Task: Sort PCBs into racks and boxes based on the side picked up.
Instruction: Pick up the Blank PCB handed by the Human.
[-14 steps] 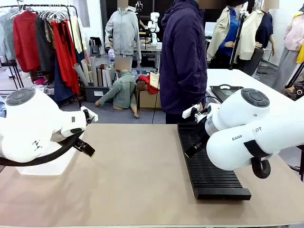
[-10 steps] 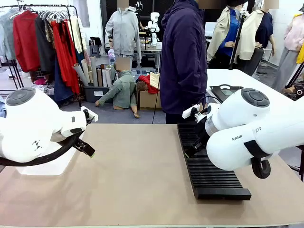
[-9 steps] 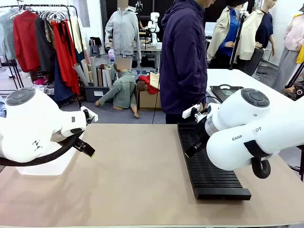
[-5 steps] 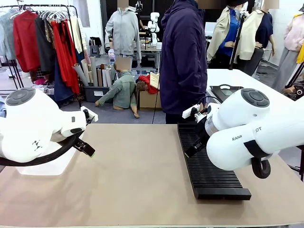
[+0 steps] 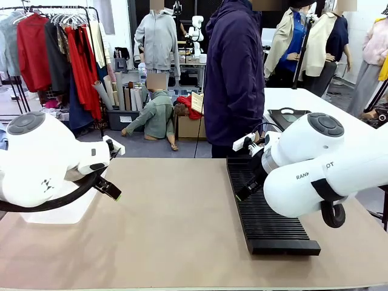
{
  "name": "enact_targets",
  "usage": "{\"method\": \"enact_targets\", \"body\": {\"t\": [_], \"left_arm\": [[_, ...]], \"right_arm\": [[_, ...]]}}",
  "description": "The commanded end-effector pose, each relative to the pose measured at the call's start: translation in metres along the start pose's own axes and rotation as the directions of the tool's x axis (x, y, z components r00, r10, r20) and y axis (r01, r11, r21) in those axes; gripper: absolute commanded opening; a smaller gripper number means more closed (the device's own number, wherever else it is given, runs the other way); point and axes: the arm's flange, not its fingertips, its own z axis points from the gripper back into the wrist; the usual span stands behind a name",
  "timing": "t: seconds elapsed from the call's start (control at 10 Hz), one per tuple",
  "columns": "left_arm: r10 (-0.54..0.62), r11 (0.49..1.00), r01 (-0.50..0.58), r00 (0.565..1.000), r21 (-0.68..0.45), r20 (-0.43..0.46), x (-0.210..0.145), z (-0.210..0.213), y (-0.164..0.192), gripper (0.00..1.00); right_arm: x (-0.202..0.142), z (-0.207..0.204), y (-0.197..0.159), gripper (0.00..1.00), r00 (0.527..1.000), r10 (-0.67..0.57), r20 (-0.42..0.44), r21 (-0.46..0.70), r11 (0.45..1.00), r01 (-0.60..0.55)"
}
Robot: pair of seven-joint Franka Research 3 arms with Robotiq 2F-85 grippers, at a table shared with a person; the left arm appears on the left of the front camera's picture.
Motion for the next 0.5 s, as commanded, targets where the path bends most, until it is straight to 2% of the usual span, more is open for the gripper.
{"method": "enact_targets", "body": {"t": [0.0,0.4], "left_arm": [[0.023,1.0,-0.023,1.0,-0.005,-0.015,0.007,0.004,0.006,1.0],[0.063,0.997,-0.064,0.998,-0.041,-0.024,0.046,0.018,0.032,1.0]], "right_arm": [[0.011,0.01,-0.009,1.0,0.999,-0.023,0.025,0.007,1.0,0.023],[0.039,0.033,-0.038,1.0,0.998,-0.056,0.027,-0.007,0.998,0.056]]}}
